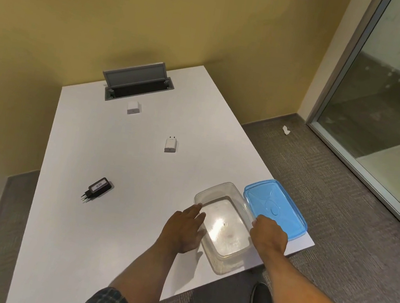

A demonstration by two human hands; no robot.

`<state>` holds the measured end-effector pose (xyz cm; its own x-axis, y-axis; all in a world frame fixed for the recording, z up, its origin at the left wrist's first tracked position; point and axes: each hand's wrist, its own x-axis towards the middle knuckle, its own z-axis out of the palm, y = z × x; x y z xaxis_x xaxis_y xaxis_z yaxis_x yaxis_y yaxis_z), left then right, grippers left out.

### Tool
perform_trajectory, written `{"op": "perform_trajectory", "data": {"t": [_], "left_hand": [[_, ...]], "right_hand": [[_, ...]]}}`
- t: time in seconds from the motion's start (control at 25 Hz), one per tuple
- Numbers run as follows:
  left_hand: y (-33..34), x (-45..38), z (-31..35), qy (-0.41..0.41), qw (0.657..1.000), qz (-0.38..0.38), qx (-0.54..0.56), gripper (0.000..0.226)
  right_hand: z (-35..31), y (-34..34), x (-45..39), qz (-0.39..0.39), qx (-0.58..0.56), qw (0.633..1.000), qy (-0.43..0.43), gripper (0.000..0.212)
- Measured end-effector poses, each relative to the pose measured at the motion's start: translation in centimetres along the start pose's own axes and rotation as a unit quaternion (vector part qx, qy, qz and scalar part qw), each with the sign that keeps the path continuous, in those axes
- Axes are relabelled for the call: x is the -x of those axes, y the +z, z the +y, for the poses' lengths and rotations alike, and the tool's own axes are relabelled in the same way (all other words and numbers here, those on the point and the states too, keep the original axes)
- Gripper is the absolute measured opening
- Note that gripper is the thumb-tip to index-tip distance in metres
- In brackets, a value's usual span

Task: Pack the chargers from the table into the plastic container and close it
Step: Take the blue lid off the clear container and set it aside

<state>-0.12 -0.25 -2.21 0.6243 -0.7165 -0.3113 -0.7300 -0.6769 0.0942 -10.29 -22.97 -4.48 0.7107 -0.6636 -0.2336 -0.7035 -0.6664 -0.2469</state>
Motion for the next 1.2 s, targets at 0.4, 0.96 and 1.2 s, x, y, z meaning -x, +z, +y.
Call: {"op": "perform_trajectory", "data": {"t": [0.4,0.96,1.2], "left_hand": [[-0.6,2.7,-5.2,-0.23,0.949,0.009,0.214,0.06],[4.0,9.0,-8.3,-0.423,0.806,0.137,0.39,0.021],[4.3,9.6,-8.2,-0.405,0.822,0.11,0.386,0.024]], "right_hand": [[-5.5,0.4,-0.4,-0.032,-0.031,0.987,-0.156,0.027],[-12.4,2.5,0.5,-0.099,-0.227,0.948,-0.197,0.033],[-12.4,3.3,0.8,-0.101,-0.209,0.951,-0.206,0.036]]}}
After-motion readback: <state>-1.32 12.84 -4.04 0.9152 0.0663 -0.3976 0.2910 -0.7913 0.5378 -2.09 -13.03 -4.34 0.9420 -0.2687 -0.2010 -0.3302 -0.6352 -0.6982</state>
